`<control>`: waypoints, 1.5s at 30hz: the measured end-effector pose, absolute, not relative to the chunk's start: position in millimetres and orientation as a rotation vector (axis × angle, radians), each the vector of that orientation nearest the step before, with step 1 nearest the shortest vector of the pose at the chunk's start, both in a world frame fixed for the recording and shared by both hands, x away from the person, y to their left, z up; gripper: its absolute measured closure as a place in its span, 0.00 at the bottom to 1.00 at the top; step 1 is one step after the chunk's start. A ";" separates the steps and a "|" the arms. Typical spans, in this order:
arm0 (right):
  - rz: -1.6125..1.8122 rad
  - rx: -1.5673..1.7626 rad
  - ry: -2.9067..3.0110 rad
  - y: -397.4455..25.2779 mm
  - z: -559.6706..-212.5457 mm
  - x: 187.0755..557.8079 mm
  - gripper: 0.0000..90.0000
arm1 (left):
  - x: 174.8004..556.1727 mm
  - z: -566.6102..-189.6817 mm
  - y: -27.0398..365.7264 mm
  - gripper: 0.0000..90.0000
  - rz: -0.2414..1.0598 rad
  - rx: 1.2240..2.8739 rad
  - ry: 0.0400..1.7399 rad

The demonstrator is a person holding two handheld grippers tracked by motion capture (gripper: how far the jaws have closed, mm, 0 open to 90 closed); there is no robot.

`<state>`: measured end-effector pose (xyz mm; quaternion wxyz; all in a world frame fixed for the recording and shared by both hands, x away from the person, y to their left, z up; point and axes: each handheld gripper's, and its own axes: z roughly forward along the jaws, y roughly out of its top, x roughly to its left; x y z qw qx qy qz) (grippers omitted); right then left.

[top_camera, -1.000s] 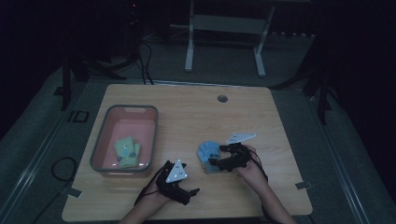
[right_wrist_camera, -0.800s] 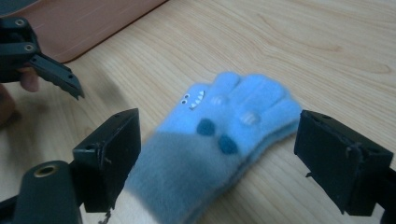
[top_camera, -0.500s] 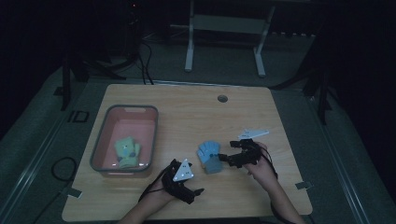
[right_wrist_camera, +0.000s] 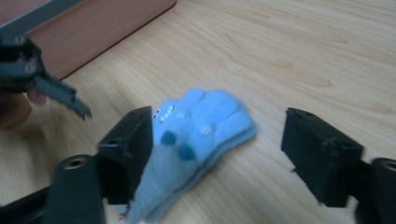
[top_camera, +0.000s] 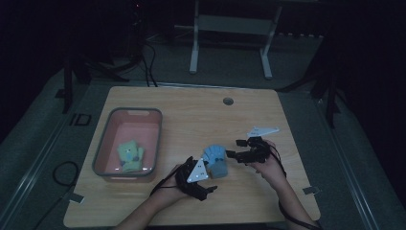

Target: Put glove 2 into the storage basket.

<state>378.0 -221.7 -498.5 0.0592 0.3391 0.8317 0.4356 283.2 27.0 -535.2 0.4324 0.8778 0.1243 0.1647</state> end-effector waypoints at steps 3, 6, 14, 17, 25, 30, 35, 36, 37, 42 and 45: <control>1.301 1.058 2.530 -214.0 -499.6 386.1 0.37 | 285.3 -535.0 19.6 0.19 0.425 2.218 0.265; 1.299 1.075 2.537 -204.7 -503.7 393.6 0.39 | 288.9 -535.9 13.8 0.23 0.442 2.230 0.235; 1.236 1.114 2.583 -185.2 -526.2 408.1 0.34 | 299.2 -544.1 0.4 0.32 0.490 2.255 0.171; 1.209 1.116 2.603 -182.0 -532.8 408.6 0.33 | 299.5 -550.5 -1.5 0.38 0.519 2.294 0.131; 1.133 1.069 2.629 -177.2 -547.9 405.2 0.32 | 305.7 -559.1 -3.1 0.49 0.553 2.326 0.169; 1.138 1.018 2.635 -177.1 -552.1 402.8 0.32 | 314.4 -558.3 -3.5 0.65 0.473 2.337 0.205; 1.150 1.000 2.684 -177.6 -550.6 402.9 0.44 | 319.3 -555.0 0.6 0.81 0.427 2.335 0.223; 1.158 1.004 2.689 -177.6 -550.5 403.2 0.46 | 320.7 -554.8 1.7 0.82 0.411 2.333 0.234; 1.163 0.998 2.698 -177.3 -550.5 403.2 0.51 | 322.0 -554.8 2.4 0.82 0.396 2.330 0.241; 1.220 1.015 2.778 -173.1 -552.4 403.2 0.79 | 326.4 -554.1 5.4 0.84 0.335 2.319 0.268; 1.222 1.044 2.774 -171.7 -551.5 402.6 0.85 | 328.6 -550.7 7.4 0.85 0.303 2.329 0.279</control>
